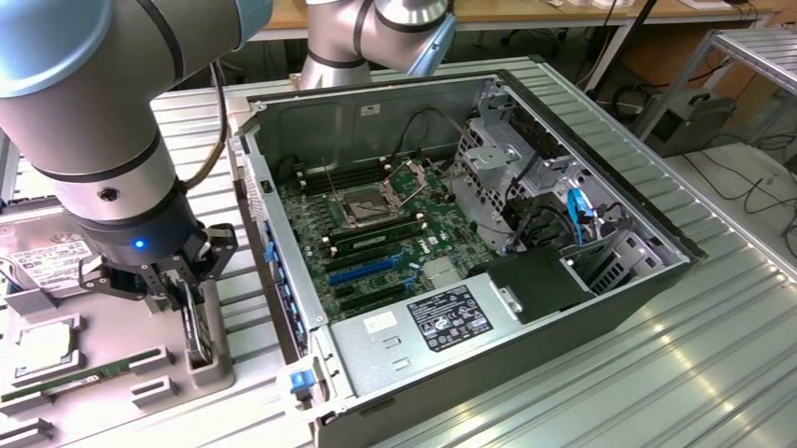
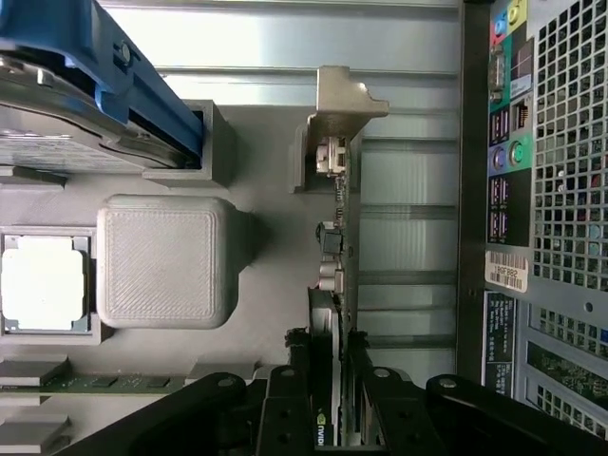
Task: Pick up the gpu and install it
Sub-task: 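Pick up the gpu and move the gpu toward the slot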
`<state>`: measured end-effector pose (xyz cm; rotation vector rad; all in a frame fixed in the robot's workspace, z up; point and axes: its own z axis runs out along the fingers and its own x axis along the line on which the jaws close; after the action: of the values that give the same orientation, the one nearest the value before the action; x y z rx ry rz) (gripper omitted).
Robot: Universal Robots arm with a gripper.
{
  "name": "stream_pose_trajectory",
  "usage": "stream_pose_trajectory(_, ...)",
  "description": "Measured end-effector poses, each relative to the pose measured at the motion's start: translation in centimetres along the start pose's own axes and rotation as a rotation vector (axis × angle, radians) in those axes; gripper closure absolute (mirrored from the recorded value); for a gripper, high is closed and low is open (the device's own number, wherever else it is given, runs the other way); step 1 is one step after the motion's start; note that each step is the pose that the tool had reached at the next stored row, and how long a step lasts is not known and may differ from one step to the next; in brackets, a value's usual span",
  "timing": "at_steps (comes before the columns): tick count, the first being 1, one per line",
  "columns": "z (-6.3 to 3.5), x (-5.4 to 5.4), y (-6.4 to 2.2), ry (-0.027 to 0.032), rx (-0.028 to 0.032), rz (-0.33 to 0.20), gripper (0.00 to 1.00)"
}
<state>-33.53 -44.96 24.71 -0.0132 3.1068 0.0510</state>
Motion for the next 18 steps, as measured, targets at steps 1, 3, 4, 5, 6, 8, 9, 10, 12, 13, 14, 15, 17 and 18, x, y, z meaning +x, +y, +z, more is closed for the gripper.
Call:
stream_pose_trajectory(1,-0.09,0.0,0.01,-0.0001,-0.0001,-0.001,0.74)
stream_pose_trajectory(3,-0.42,0.0,0.02,-0.0002,-0.0002,-0.003,0.74)
stream_pose_trajectory(4,-0.65,0.0,0.03,-0.0003,-0.0004,-0.004,0.74)
stream_pose_trajectory(5,-0.85,0.0,0.03,-0.0003,-0.0006,-0.005,0.74)
stream_pose_trajectory(6,-1.24,0.0,0.04,-0.0004,-0.0008,-0.007,0.74)
stream_pose_trajectory(8,-1.81,-0.1,0.06,-0.0004,-0.001,-0.008,0.74)
stream_pose_trajectory(9,-2.13,-0.1,0.07,-0.0005,-0.0011,-0.008,0.74)
stream_pose_trajectory(10,-2.58,-0.1,0.09,-0.0004,-0.0012,-0.008,0.74)
stream_pose_trajectory(12,-3.81,-0.1,0.13,-0.0004,-0.0015,-0.009,0.74)
stream_pose_trajectory(13,-4.37,-0.2,0.15,-0.0004,-0.0016,-0.009,0.74)
stream_pose_trajectory(14,-4.8,-0.2,0.16,-0.0005,-0.0018,-0.009,0.74)
stream_pose_trajectory(15,-5.28,-0.2,0.17,-0.0004,-0.0017,-0.009,0.74)
stream_pose_trajectory(17,-6.35,-0.2,0.18,-0.0004,-0.0018,-0.009,0.74)
stream_pose_trajectory(18,-6.72,-0.2,0.18,-0.0005,-0.0018,-0.009,0.74)
